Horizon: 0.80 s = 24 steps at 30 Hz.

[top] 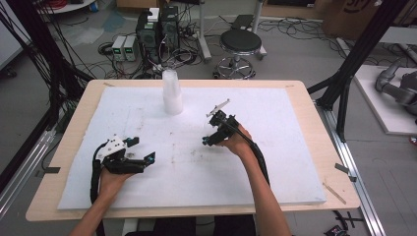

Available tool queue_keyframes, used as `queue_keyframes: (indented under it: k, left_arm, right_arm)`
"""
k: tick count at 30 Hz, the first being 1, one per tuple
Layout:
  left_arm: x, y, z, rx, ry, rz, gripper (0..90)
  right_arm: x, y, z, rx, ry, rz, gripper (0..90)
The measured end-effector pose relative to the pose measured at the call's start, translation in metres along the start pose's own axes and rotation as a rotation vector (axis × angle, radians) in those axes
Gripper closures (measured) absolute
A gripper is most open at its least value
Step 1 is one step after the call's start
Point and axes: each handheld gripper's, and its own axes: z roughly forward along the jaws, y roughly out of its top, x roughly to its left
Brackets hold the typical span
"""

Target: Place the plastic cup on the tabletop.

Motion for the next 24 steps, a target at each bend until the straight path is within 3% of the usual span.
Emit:
queue_keyframes:
  k: [5,9,17,22,24]
  left_arm:
    - [0.0,0.0,0.0,-0.001,-0.002,0.001,8.2]
    - [0.0,0.0,0.0,-0.003,0.004,-0.005,8.2]
    - [0.0,0.0,0.0,-0.004,0.008,-0.006,8.2]
    - [0.0,-0.001,-0.002,-0.018,0.012,-0.007,8.2]
    - [0.0,-0.001,-0.002,-0.018,0.013,-0.008,8.2]
  right_arm:
    - [-0.001,-0.007,-0.003,-0.029,-0.003,0.016,16.7]
    - [0.002,-0.023,-0.011,-0.079,-0.021,0.034,14.4]
    - [0.015,-0.077,-0.045,-0.322,0.013,0.078,14.0]
    - [0.019,-0.117,-0.058,-0.43,-0.038,0.123,13.9]
    - [0.016,-0.129,-0.059,-0.449,-0.055,0.145,13.9]
